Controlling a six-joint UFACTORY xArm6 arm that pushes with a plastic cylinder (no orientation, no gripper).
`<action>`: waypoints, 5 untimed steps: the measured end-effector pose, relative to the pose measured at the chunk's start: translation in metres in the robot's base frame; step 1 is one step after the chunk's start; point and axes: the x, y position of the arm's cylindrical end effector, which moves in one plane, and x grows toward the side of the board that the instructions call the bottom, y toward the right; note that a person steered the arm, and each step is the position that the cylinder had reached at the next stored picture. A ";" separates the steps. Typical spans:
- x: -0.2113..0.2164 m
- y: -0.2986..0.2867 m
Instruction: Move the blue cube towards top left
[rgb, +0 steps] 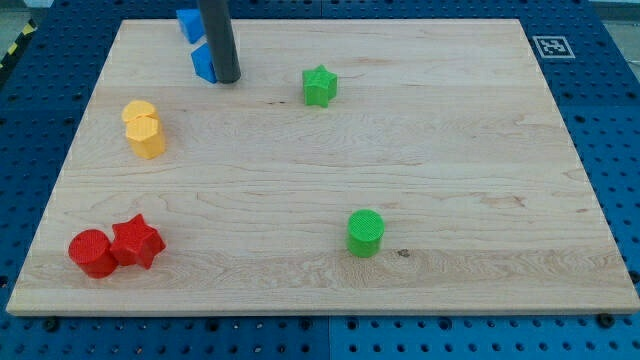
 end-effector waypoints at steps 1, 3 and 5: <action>-0.001 -0.019; -0.014 -0.046; -0.046 -0.046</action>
